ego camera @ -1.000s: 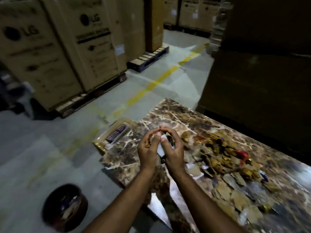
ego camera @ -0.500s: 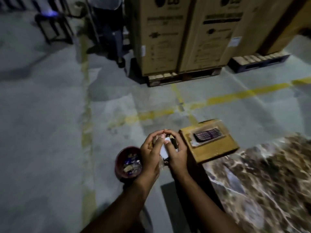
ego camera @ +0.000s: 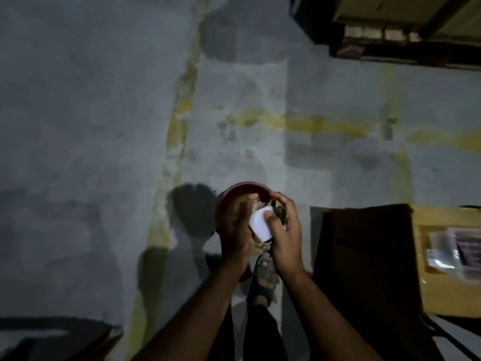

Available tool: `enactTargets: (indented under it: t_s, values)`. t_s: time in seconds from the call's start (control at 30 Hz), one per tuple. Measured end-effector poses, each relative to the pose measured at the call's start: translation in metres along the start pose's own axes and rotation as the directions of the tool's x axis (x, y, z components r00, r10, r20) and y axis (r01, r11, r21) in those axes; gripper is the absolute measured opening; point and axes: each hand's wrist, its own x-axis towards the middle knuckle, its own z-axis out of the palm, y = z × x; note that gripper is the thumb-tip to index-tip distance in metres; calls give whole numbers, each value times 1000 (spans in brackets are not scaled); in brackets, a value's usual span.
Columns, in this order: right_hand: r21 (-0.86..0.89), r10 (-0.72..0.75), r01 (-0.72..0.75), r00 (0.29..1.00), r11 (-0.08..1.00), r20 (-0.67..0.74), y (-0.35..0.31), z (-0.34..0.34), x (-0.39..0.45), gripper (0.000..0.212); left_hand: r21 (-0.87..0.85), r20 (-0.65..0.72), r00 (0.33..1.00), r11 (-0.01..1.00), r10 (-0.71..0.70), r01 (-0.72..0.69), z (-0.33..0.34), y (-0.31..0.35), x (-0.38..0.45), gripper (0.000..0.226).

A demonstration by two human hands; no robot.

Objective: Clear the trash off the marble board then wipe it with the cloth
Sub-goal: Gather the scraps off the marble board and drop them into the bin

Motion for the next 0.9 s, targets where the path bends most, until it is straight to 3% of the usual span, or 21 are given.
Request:
enactTargets:
  t_s: [0.2,0.33,0.5,0.6,0.67,0.73,0.9]
  values:
    - [-135,38,-23,994,991,105,137,12,74,47,15,152,971,983,-183,182,-10,-135,95,33]
    - [-307,129,-72,977,949,169,203,15,111,60,331,133,991,942,5,-49,-12,-209,139,37]
    - [-407,174,-35,934,913,311,262,15,133,42,516,222,973,838,68,-176,-24,-256,166,38]
    - [-603,216,55,905,795,368,283,11,137,53,675,283,957,694,68,-249,-29,-275,177,46]
    - [-702,214,154,888,695,407,289,5,138,70,804,347,938,522,-21,-285,-36,-280,178,58]
    - [-717,188,196,889,669,418,289,-3,135,67,874,336,933,413,-126,-258,-41,-278,170,74]
    - [-708,105,319,869,630,484,286,-12,126,63,884,395,918,281,-20,-374,-45,-276,153,80]
